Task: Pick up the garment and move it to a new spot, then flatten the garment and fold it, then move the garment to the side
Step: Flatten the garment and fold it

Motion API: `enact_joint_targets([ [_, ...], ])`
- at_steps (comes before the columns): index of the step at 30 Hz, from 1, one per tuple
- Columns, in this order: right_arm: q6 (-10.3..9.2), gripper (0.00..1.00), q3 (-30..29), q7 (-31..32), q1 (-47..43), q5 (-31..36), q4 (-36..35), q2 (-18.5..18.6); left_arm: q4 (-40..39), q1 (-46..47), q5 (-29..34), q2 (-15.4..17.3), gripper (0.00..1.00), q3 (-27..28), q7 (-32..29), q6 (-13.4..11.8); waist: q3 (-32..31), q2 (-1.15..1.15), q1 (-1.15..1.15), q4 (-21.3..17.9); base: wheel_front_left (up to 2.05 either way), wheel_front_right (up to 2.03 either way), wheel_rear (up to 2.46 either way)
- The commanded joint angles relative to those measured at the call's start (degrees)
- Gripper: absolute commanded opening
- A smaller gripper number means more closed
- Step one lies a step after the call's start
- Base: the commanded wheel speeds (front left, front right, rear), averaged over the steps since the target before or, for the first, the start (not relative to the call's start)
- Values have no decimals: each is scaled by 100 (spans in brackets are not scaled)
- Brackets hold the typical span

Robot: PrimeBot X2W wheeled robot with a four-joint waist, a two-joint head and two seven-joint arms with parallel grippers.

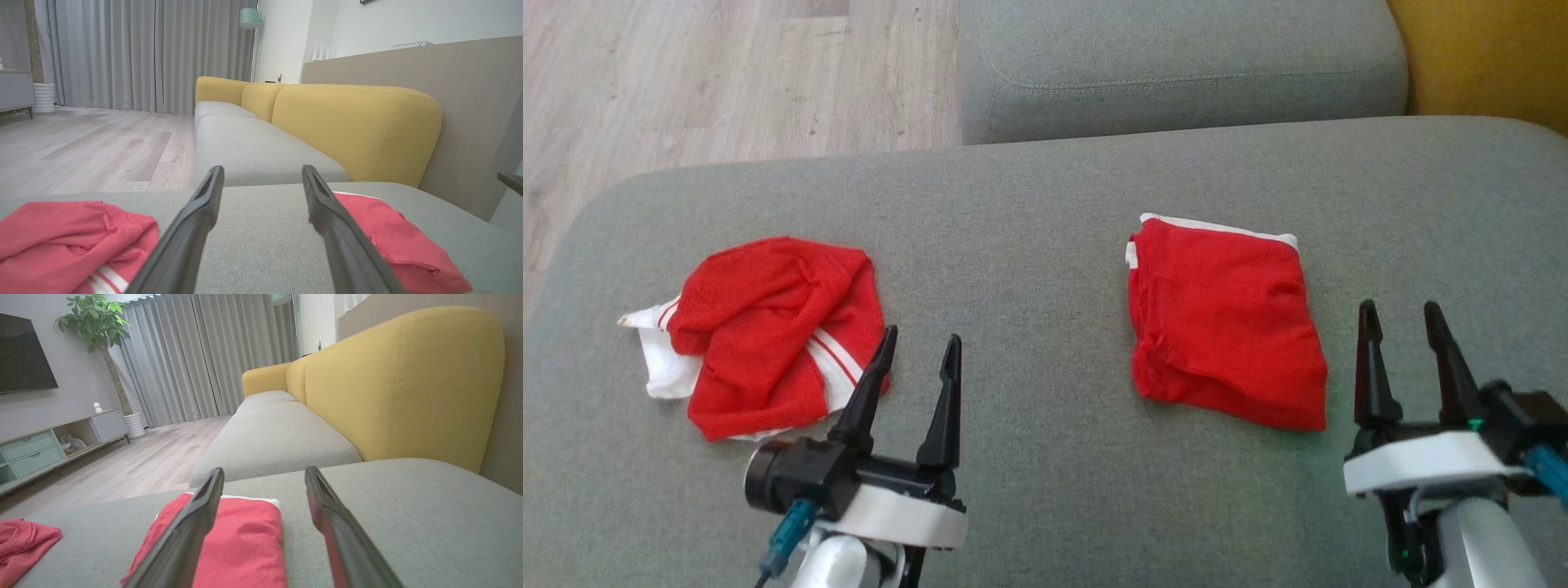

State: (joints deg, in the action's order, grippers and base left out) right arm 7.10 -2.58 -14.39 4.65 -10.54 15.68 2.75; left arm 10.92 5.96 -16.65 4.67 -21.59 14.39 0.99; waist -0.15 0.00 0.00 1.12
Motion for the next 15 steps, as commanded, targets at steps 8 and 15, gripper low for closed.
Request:
enact_joint_targets([
  [8, 39, 100, 222, -60, -34, -147, -425, 15, -250, 8, 135, -99, 100, 368, 60, 69, 9, 0, 0, 58, 0, 0, 0],
  [15, 39, 50, 267, -32, 191, 218, -261, 14, -304, 34, 210, -141, 100, 381, 61, 154, 133, 0, 0, 236, 0, 0, 0],
])
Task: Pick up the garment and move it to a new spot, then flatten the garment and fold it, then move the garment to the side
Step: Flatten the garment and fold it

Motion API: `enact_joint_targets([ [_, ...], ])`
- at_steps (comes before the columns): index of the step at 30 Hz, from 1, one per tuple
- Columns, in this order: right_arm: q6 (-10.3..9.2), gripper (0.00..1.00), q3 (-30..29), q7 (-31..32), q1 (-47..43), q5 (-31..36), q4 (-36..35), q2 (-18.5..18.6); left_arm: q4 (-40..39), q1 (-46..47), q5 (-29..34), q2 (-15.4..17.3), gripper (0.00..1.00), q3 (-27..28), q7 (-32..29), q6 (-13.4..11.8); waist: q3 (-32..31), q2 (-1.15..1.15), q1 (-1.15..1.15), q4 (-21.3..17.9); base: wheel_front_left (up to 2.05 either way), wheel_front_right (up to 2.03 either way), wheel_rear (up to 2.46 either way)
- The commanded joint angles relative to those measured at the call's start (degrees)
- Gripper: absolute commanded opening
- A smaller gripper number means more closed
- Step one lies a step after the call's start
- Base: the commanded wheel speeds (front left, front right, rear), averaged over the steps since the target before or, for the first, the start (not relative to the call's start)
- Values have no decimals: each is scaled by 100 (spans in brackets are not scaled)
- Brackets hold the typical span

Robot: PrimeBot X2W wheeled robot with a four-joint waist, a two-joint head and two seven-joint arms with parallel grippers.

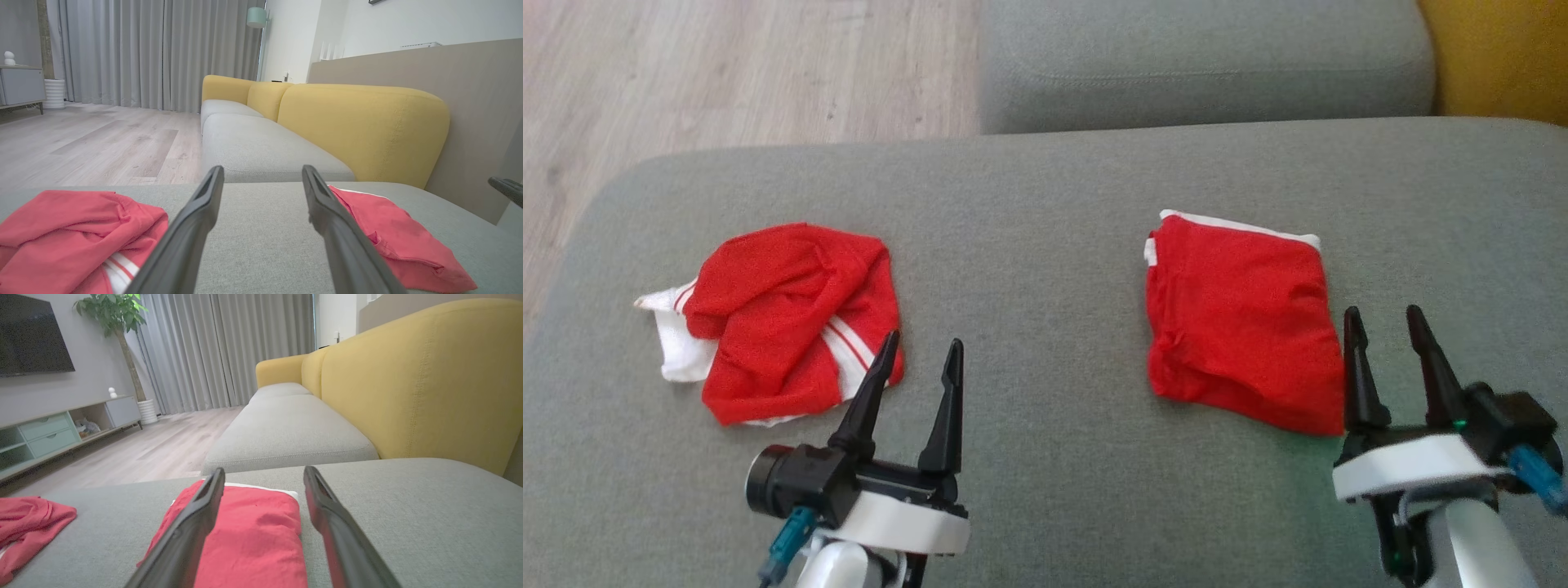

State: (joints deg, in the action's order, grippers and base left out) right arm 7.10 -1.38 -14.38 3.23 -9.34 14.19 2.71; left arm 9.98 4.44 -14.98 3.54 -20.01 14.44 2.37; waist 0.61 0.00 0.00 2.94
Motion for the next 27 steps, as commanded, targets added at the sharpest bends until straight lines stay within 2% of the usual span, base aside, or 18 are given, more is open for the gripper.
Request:
enact_joint_targets([
  [1, 39, 0, 107, 11, 428, 177, -30, 18, -216, 203, 51, -32, 100, 217, 55, 25, 99, 0, 0, 89, 0, 0, 0],
  [8, 39, 0, -383, 766, 1385, 577, 959, 18, -217, 454, 70, -55, 100, 66, 55, 87, 598, 0, 0, 435, 0, 0, 0],
  [14, 39, 0, -765, 1000, 2293, 934, 1953, 17, -206, 729, 53, -63, 100, -105, 55, 102, 1026, 0, 0, 741, 0, 0, 0],
  [15, 39, 0, -765, 1000, 2293, 934, 1953, 17, -206, 729, 53, -63, 100, -105, 55, 102, 1026, 0, 0, 741, 0, 0, 0],
  [19, 39, 0, -973, 1140, 2704, 1182, 2805, 18, -213, 861, -20, -65, 100, -177, 55, 66, 1157, 0, 0, 877, 0, 0, 0],
  [22, 39, 0, -1048, 1039, 2906, 1401, 3295, 33, -202, 947, -60, -65, 100, -240, 55, 44, 1183, 0, 0, 973, 0, 0, 0],
  [24, 39, 0, -1016, 618, 3143, 1354, 3522, 26, -209, 991, -82, -66, 100, -258, 55, 2, 1171, 0, 0, 1013, 0, 0, 0],
  [27, 39, 0, -577, 316, 3331, 1136, 3774, 21, -206, 984, -90, -66, 100, -263, 55, -20, 1132, 0, 0, 1023, 0, 0, 0],
])
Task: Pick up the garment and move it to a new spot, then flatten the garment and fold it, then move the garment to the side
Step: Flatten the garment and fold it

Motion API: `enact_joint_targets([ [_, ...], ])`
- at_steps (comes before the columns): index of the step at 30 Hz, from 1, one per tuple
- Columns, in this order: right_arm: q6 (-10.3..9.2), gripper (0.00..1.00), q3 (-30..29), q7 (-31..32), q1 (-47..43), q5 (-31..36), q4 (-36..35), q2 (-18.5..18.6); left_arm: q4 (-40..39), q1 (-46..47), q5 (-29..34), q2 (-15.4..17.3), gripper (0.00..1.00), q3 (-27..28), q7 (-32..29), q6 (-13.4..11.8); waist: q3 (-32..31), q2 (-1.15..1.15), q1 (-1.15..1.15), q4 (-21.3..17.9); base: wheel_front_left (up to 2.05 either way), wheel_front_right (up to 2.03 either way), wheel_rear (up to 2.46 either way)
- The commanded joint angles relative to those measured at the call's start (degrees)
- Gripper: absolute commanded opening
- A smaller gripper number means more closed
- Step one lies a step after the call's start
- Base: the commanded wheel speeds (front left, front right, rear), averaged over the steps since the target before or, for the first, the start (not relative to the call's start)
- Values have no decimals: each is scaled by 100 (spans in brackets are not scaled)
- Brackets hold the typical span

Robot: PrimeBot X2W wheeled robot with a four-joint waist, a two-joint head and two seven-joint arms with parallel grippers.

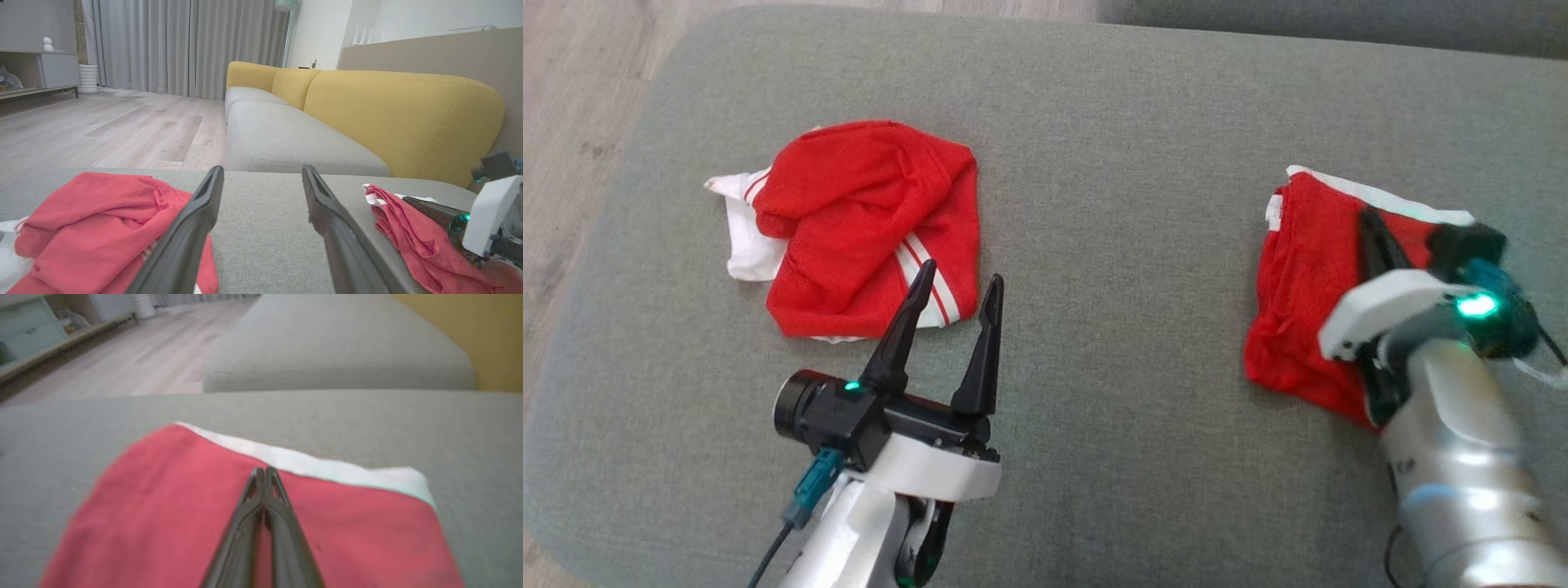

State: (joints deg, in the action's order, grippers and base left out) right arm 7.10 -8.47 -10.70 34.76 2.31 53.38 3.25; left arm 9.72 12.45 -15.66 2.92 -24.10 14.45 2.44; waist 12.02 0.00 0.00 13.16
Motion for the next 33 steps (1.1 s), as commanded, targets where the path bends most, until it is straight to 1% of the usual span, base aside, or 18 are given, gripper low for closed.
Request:
enact_joint_targets([
  [1, 39, 0, 335, -110, 214, -164, -55, -34, -175, 178, -23, -3, 100, 137, 54, -31, -26, 0, 0, 7, 0, 0, 0],
  [5, 39, 0, 1148, -151, 232, -629, 331, -35, -166, 163, -40, -3, 100, 120, 54, -52, -90, 0, 0, -2, 0, 0, 0],
  [9, 39, 0, 1989, 50, 139, -983, 674, -36, -158, 144, -52, -3, 100, 112, 54, -75, -167, 0, 0, -45, 0, 0, 0],
  [11, 39, 0, 2215, 45, 133, -1161, 727, -36, -158, 134, -49, -3, 100, 123, 54, -84, -205, 0, 0, -83, 0, 0, 0],
  [14, 39, 0, 2379, -115, 148, -1406, 692, -36, -151, 95, -31, -4, 100, 173, 54, -87, -297, 0, 0, -173, 0, 0, 0],
  [18, 39, 0, 2353, -330, 189, -1524, 548, -36, -132, 28, -6, -4, 100, 246, 54, -68, -450, 0, 0, -311, 0, 0, 0],
  [23, 39, 0, 1988, -421, 110, -1450, 123, -26, -98, -86, 12, -4, 100, 349, 54, -66, -685, 0, 0, -487, 0, 0, 0],
  [26, 39, 0, 1725, -427, -94, -1337, -414, 23, -88, -162, 20, -4, 100, 411, 54, -58, -797, 0, 0, -586, 0, 0, 0],
  [31, 39, 0, 1230, -429, -677, -1077, -1372, 75, -61, -264, 41, -4, 100, 496, 55, -33, -969, 0, 0, -722, 0, 0, 0],
  [32, 39, 0, 1230, -429, -677, -1077, -1372, 75, -61, -264, 41, -4, 100, 496, 55, -33, -969, 0, 0, -722, 0, 0, 0],
  [33, 39, 0, 1136, -429, -817, -1035, -1565, 71, -52, -284, 45, -4, 100, 514, 55, -31, -1001, 0, 0, -746, 0, 0, 0],
])
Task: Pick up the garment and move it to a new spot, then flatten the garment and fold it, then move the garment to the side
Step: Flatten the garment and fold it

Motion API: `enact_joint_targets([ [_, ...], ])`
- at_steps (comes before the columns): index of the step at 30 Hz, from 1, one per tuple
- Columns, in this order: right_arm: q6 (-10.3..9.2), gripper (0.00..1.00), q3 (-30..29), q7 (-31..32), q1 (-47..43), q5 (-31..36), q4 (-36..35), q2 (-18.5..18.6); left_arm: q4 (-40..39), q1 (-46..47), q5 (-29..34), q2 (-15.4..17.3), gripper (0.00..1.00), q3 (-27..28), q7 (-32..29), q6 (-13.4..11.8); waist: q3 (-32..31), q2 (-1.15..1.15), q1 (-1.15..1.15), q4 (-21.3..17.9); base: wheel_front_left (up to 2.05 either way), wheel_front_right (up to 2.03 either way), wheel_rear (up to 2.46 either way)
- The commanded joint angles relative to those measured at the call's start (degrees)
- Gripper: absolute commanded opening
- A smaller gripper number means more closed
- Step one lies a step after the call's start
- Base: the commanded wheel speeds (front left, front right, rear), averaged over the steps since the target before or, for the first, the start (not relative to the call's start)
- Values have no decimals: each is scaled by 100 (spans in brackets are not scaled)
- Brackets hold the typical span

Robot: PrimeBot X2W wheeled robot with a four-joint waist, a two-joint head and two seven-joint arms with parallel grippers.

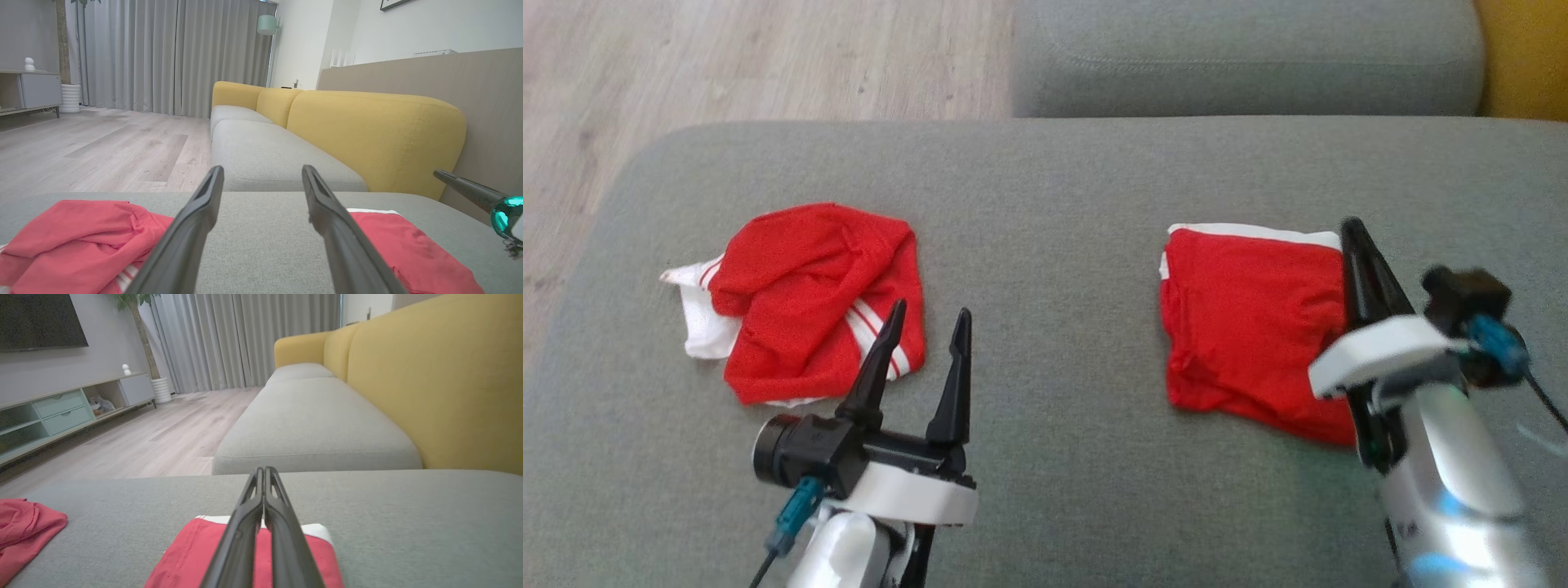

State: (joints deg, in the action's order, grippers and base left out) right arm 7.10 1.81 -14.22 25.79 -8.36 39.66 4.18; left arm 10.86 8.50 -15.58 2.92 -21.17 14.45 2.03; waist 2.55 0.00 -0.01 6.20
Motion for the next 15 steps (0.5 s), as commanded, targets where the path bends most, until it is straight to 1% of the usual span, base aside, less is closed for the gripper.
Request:
enact_joint_targets([
  [1, 39, 0, 36, -76, -68, 57, -374, -31, -153, 89, 42, -4, 100, 238, 55, 15, -83, 0, 1, -75, 0, 0, 0],
  [6, 39, 0, -202, -77, -814, 144, -1203, -82, -15, -24, 52, -4, 100, 310, 55, 15, -176, 0, 1, -167, 0, 0, 0],
  [10, 39, 0, -304, -28, -1374, 84, -1677, -115, 122, -91, -17, -4, 100, 373, 55, -5, -201, 0, 1, -222, 0, 0, 0],
  [11, 39, 21, -279, -9, -1486, 70, -1783, -119, 147, -102, -40, -4, 100, 397, 55, -12, -192, 0, 1, -248, 0, 0, 0],
  [12, 39, 81, -255, -6, -1593, 66, -1888, -123, 174, -106, -47, -4, 100, 414, 55, -13, -182, 0, 1, -266, 0, 0, 0],
  [13, 39, 100, -226, 12, -1696, 34, -1971, -125, 206, -109, -56, -4, 100, 427, 55, -12, -175, 0, 1, -281, 0, 0, 0],
  [15, 39, 100, -133, 35, -1874, -81, -2101, -127, 280, -106, -68, -4, 100, 453, 55, -14, -163, 0, 1, -304, 0, 0, 0],
])
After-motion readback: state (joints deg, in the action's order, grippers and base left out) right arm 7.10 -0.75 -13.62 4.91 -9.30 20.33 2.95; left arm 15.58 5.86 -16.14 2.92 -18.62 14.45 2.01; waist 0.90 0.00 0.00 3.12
